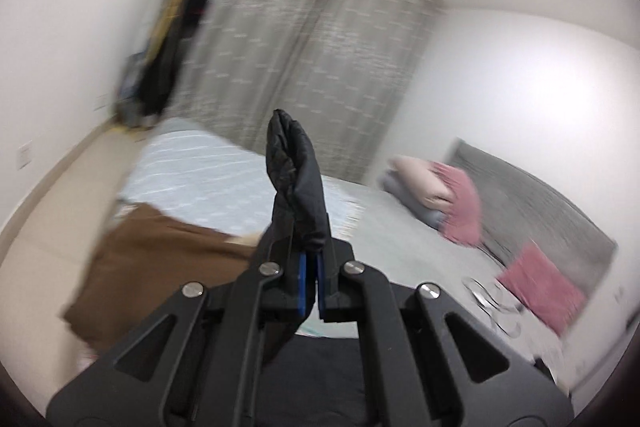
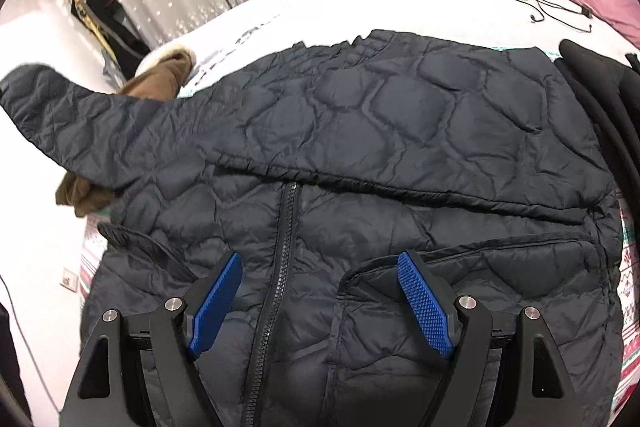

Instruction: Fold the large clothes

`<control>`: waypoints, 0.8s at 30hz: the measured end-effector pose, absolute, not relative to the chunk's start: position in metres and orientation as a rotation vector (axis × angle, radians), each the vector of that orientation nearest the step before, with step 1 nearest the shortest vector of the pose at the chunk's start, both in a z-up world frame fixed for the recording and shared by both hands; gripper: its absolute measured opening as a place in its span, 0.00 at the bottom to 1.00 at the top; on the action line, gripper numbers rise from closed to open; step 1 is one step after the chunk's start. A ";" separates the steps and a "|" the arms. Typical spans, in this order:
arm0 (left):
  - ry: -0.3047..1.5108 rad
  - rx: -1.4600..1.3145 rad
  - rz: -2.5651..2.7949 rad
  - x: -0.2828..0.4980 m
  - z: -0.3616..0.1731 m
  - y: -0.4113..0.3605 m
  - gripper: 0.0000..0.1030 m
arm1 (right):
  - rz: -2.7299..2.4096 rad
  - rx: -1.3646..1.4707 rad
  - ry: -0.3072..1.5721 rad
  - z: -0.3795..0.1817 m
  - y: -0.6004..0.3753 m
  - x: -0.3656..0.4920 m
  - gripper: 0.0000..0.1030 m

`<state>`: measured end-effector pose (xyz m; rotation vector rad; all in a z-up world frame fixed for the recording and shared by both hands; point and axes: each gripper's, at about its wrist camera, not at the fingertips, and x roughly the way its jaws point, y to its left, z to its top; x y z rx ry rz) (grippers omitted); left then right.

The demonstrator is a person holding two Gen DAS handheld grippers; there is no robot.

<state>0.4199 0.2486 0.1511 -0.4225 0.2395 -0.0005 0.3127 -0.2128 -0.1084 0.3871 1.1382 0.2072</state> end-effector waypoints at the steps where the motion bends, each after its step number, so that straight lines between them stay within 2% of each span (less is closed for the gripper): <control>1: 0.242 -0.402 -0.043 0.422 0.153 0.227 0.04 | 0.200 0.403 1.135 -0.108 -0.217 0.313 0.79; 7: 0.315 -0.287 -0.228 0.434 0.133 0.113 0.04 | 0.139 0.537 1.119 -0.110 -0.258 0.317 0.79; 16: 0.568 -0.179 -0.339 0.463 0.037 -0.011 0.04 | 0.063 0.702 1.090 -0.118 -0.312 0.313 0.79; 24: 0.717 -0.045 -0.381 0.452 -0.024 -0.067 0.05 | 0.021 0.751 1.120 -0.126 -0.333 0.309 0.79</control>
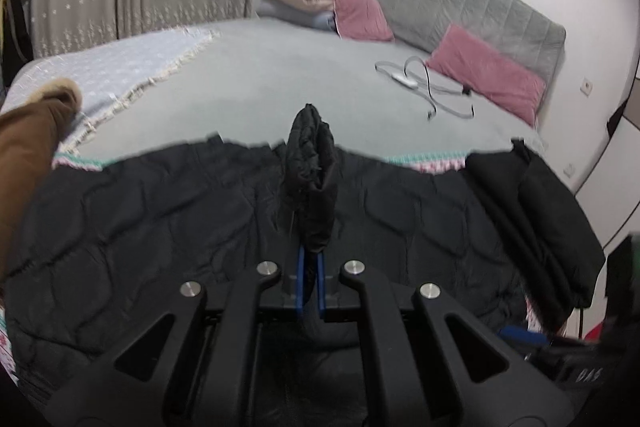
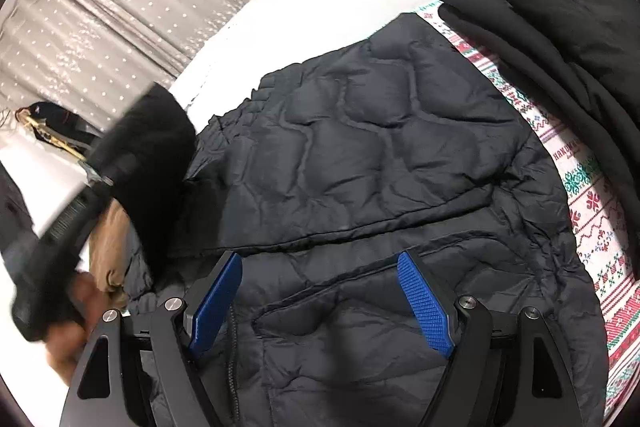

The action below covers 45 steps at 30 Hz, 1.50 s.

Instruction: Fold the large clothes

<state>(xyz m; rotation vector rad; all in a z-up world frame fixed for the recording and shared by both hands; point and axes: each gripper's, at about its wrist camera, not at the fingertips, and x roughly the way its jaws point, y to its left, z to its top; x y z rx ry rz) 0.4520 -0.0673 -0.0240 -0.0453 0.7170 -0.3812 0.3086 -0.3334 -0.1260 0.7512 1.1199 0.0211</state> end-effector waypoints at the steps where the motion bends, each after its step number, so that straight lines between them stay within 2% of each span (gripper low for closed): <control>1: 0.727 -0.042 -0.389 0.449 -0.028 -0.070 0.05 | 0.019 0.753 1.121 -0.127 -0.334 0.308 0.79; 6: 0.779 0.005 -0.410 0.442 -0.050 -0.084 0.05 | 0.014 0.763 1.130 -0.131 -0.337 0.308 0.79; 10: 0.829 0.016 -0.423 0.438 -0.065 -0.091 0.13 | 0.011 0.754 1.140 -0.134 -0.335 0.310 0.79; 11: 0.844 0.013 -0.427 0.438 -0.069 -0.092 0.17 | 0.009 0.750 1.143 -0.135 -0.334 0.310 0.79; 13: 0.874 0.009 -0.437 0.438 -0.077 -0.094 0.35 | 0.003 0.747 1.148 -0.137 -0.334 0.311 0.79; 15: 0.903 0.004 -0.441 0.438 -0.083 -0.096 0.46 | 0.001 0.748 1.151 -0.138 -0.333 0.312 0.79; 16: 0.908 0.001 -0.443 0.438 -0.084 -0.095 0.48 | 0.000 0.748 1.152 -0.138 -0.333 0.312 0.79; 24: 0.914 -0.150 -0.477 0.417 -0.059 -0.063 0.48 | -0.021 0.723 1.150 -0.138 -0.336 0.311 0.79; 29: 0.858 -0.144 -0.372 0.375 -0.025 -0.010 0.52 | -0.035 0.693 1.117 -0.133 -0.338 0.309 0.79; 33: 0.868 -0.138 -0.219 0.342 -0.017 0.049 0.55 | 0.020 0.574 1.078 -0.118 -0.313 0.312 0.79; 39: 0.923 -0.129 -0.070 0.305 -0.040 0.119 0.56 | 0.172 0.420 1.064 -0.110 -0.255 0.311 0.79; 45: 1.068 -0.230 -0.044 0.294 -0.091 0.160 0.56 | 0.326 0.150 1.221 -0.133 -0.176 0.299 0.79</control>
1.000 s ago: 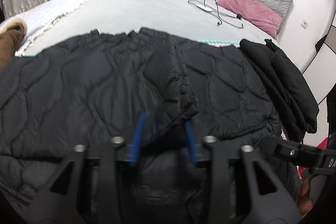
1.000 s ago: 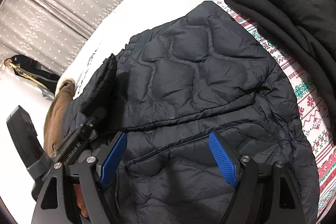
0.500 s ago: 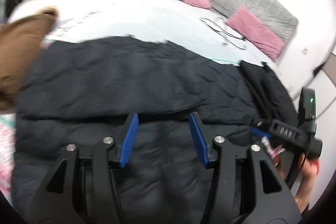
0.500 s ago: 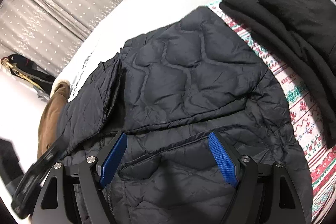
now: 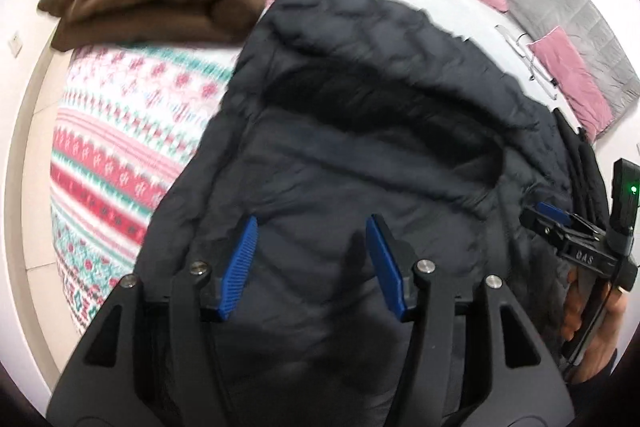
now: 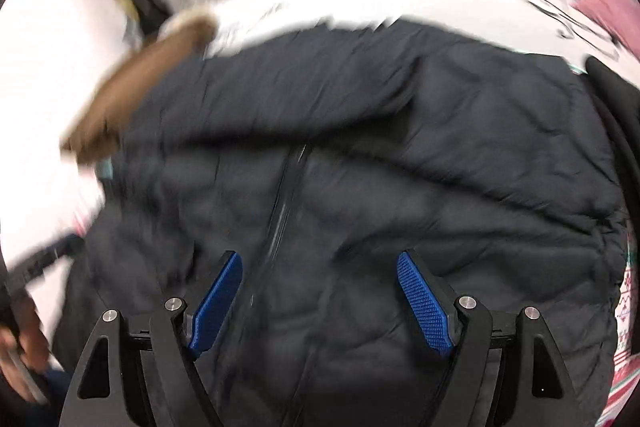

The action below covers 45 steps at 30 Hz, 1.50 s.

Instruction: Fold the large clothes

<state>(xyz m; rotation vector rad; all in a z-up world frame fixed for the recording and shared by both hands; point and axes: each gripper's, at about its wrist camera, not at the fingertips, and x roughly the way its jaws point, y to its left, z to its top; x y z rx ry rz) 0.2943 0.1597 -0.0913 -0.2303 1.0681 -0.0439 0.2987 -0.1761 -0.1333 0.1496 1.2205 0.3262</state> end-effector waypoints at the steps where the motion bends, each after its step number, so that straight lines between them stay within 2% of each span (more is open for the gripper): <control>1: 1.061 -0.195 -0.034 0.290 -0.093 0.159 0.56 | 0.327 0.131 1.240 -0.136 -0.171 0.296 0.79; 4: 1.056 -0.099 -0.013 0.279 -0.099 0.163 0.56 | 0.314 0.090 1.291 -0.143 -0.165 0.283 0.79; 11: 1.065 -0.101 -0.032 0.253 -0.096 0.186 0.56 | 0.304 0.101 1.315 -0.136 -0.199 0.238 0.79; 17: 1.022 -0.069 -0.056 0.266 -0.080 0.177 0.57 | 0.175 0.323 1.264 -0.120 -0.281 0.205 0.79; 21: 1.125 -0.060 -0.050 0.273 -0.109 0.168 0.57 | 0.122 0.287 1.372 -0.147 -0.289 0.199 0.79; 25: 1.113 0.005 -0.055 0.270 -0.108 0.161 0.57 | 0.138 0.146 1.397 -0.152 -0.272 0.194 0.81; 30: 1.092 -0.020 -0.012 0.258 -0.105 0.189 0.57 | 0.097 0.149 1.388 -0.143 -0.286 0.193 0.81; 33: 1.110 -0.073 0.023 0.248 -0.109 0.219 0.61 | 0.065 0.187 1.393 -0.147 -0.313 0.184 0.81; 39: 1.113 -0.174 -0.018 0.214 -0.098 0.250 0.61 | 0.036 0.209 1.349 -0.135 -0.337 0.144 0.81; 45: 1.134 -0.322 -0.111 0.181 -0.102 0.265 0.61 | -0.043 0.462 1.302 -0.125 -0.388 0.096 0.81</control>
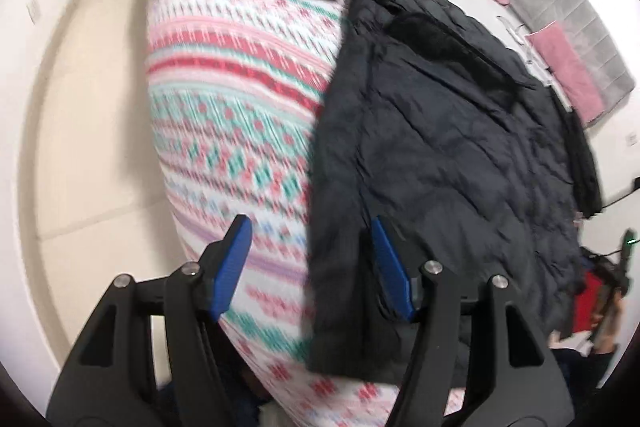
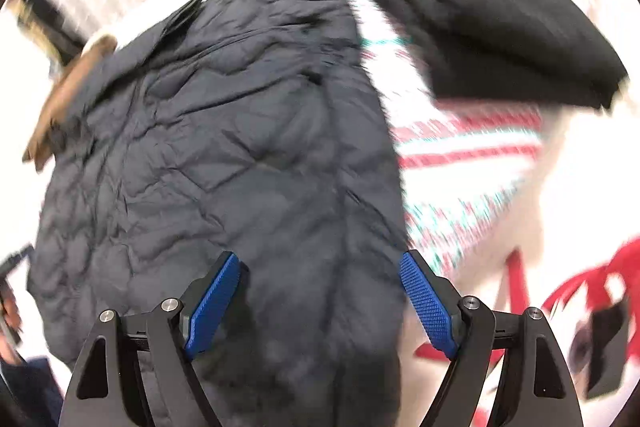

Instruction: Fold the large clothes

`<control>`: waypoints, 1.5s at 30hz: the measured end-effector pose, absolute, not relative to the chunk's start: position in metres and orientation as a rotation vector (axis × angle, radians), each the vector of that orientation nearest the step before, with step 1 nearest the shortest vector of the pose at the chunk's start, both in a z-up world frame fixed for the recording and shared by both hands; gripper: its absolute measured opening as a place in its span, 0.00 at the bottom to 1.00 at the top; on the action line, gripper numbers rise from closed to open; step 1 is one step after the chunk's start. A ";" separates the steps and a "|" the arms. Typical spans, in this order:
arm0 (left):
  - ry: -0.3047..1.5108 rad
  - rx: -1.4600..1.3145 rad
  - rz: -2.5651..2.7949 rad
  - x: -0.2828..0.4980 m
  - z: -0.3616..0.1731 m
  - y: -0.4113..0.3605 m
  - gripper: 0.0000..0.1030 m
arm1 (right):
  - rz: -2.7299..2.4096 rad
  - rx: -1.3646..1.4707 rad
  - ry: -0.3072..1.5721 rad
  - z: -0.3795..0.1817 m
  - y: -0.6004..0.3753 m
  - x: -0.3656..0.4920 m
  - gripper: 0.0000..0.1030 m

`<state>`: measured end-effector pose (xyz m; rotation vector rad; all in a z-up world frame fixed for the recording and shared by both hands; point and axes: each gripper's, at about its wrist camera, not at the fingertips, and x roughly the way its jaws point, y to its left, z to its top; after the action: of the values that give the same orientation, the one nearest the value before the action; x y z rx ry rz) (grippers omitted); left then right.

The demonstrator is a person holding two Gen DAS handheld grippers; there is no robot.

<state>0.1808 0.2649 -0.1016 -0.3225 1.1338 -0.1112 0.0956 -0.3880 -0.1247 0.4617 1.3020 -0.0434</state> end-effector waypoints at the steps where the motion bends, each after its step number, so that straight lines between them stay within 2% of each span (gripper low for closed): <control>1: 1.137 -0.345 -0.124 0.176 -0.103 0.262 0.61 | -0.066 0.516 1.299 -0.125 -0.395 0.087 0.81; 8: 1.083 -0.464 -0.143 0.148 -0.099 0.256 0.60 | -0.101 0.723 1.260 -0.126 -0.418 0.035 0.81; 12: 1.047 -0.474 -0.110 0.140 -0.099 0.255 0.47 | -0.075 0.829 1.275 -0.140 -0.419 0.021 0.81; 16: 0.997 -0.473 -0.088 0.135 -0.093 0.250 0.42 | -0.071 0.859 1.241 -0.138 -0.419 0.018 0.77; 18: 0.996 -0.440 -0.070 0.134 -0.094 0.245 0.36 | -0.053 0.860 1.217 -0.134 -0.417 0.018 0.56; 21: 1.000 -0.417 -0.065 0.135 -0.098 0.239 0.35 | -0.028 0.867 1.244 -0.141 -0.407 0.024 0.44; 22: 0.996 -0.412 -0.061 0.136 -0.098 0.237 0.29 | -0.021 0.850 1.254 -0.142 -0.403 0.027 0.42; 23: 0.993 -0.395 -0.057 0.136 -0.097 0.234 0.24 | -0.014 0.840 1.255 -0.141 -0.401 0.029 0.31; 24: 0.989 -0.371 -0.046 0.135 -0.095 0.233 0.13 | -0.001 0.834 1.245 -0.140 -0.398 0.030 0.13; 26: 0.961 -0.331 -0.031 0.132 -0.087 0.230 0.10 | 0.008 0.830 1.206 -0.132 -0.398 0.029 0.09; 33: 0.872 -0.228 -0.001 0.111 -0.063 0.216 0.07 | -0.021 0.898 1.029 -0.100 -0.420 0.006 0.04; 40: 0.887 -0.108 0.010 0.103 -0.065 0.204 0.08 | -0.024 0.922 0.924 -0.083 -0.435 -0.010 0.03; 43: 0.932 -0.076 0.029 0.111 -0.079 0.201 0.09 | -0.017 0.929 0.964 -0.091 -0.439 -0.005 0.04; 45: 0.946 -0.066 0.040 0.114 -0.085 0.199 0.09 | -0.018 0.902 1.023 -0.098 -0.433 0.001 0.08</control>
<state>0.1137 0.1993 -0.0854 -0.0657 0.9460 0.0396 0.0009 -0.4325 -0.0981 0.9019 1.0227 -0.0182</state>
